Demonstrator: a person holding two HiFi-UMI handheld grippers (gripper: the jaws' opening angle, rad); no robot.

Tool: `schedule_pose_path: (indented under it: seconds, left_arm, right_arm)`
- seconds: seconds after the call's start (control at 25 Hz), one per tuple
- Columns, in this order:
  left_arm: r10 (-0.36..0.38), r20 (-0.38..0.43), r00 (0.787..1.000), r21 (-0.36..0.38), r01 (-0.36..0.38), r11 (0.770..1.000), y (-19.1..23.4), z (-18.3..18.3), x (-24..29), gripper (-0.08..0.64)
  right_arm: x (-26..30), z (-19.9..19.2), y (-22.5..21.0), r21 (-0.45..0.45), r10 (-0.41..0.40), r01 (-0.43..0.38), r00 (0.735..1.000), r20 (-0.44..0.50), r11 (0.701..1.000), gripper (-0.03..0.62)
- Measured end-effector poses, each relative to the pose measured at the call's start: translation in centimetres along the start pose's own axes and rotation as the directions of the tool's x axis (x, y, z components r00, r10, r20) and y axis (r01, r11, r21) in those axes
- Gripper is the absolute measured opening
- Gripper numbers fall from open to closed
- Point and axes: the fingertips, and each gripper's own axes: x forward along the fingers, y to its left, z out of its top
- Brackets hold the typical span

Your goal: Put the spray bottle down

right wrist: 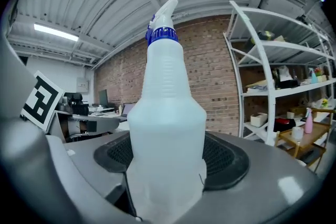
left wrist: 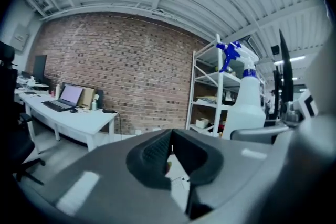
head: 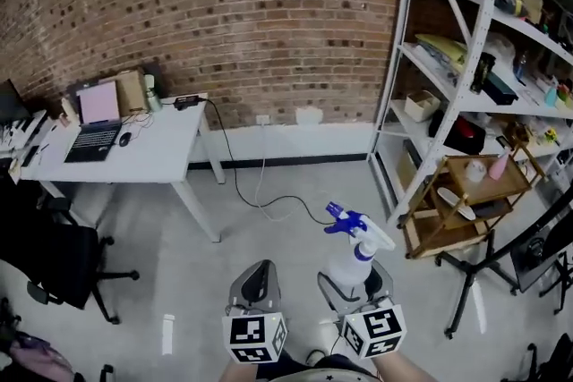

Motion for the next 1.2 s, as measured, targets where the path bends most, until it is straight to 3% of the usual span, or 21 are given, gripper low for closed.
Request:
schedule_pose_path:
  seconds: [0.36,0.72,1.2]
  left_arm:
    - [0.237,0.029,0.971,-0.044,-0.235,0.971,18.2,2.1,0.5,0.008]
    - [0.354,0.057,0.933,-0.047,-0.352,0.935,36.4,4.4,1.1,0.008]
    - [0.453,-0.003,0.891,-0.082,-0.452,0.888,49.9,2.3,7.2,0.008]
  right_arm:
    - [15.1,2.1,11.5,-0.046,0.201,-0.201,0.980,-0.005,0.979,0.394]
    - [29.7,4.1,23.6,-0.068,0.279,-0.278,0.960,0.009,0.958,0.394]
    - [49.2,5.0,31.4,-0.124,0.357,-0.351,0.934,0.027,0.928,0.394]
